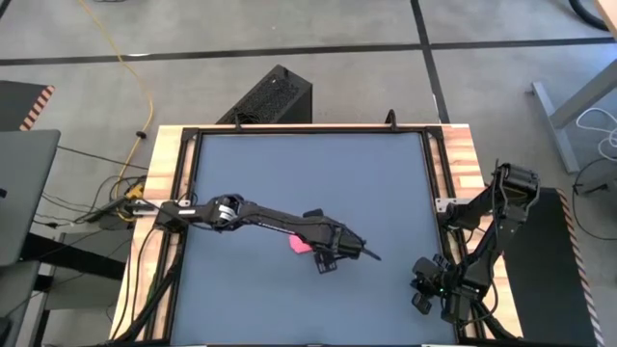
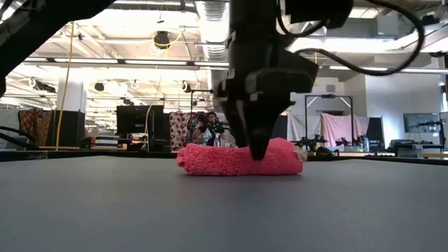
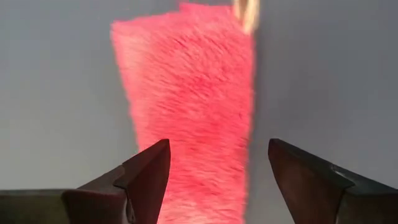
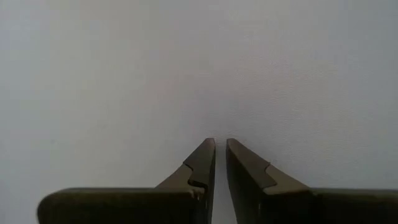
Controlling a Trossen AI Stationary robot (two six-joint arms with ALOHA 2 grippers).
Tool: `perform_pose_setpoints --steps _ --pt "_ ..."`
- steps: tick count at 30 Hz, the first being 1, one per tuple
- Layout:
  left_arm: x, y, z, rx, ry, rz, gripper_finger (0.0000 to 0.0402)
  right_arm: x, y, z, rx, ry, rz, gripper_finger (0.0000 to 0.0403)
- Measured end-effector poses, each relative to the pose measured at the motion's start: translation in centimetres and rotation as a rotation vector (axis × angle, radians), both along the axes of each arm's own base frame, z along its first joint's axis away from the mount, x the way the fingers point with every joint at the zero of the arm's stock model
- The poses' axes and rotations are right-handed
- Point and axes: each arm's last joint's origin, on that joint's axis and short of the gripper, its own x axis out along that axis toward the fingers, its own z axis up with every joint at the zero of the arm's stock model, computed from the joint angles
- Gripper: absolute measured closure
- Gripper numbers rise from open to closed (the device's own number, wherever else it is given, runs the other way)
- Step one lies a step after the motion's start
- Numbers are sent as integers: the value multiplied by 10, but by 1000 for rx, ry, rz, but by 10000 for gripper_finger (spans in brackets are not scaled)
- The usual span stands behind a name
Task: Roll towel
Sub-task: Move the pink towel to the left of the table
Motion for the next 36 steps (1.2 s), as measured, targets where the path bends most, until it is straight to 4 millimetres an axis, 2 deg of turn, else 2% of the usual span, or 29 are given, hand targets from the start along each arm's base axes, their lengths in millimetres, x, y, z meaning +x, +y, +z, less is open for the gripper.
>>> perform_pose_setpoints --steps 9,18,23,30,36 --pt "5 3 16 34 -59 -21 140 0 0 0 -2 3 1 335" --pt "-3 26 -19 49 59 36 140 0 1 0 13 15 3 335" --pt "-9 37 -30 -5 95 115 140 0 1 0 29 14 -16 335" --pt "-15 39 -54 -112 117 142 140 0 1 0 44 15 -39 335" --pt "-16 36 -58 -125 106 164 144 0 1 0 47 15 -43 335"
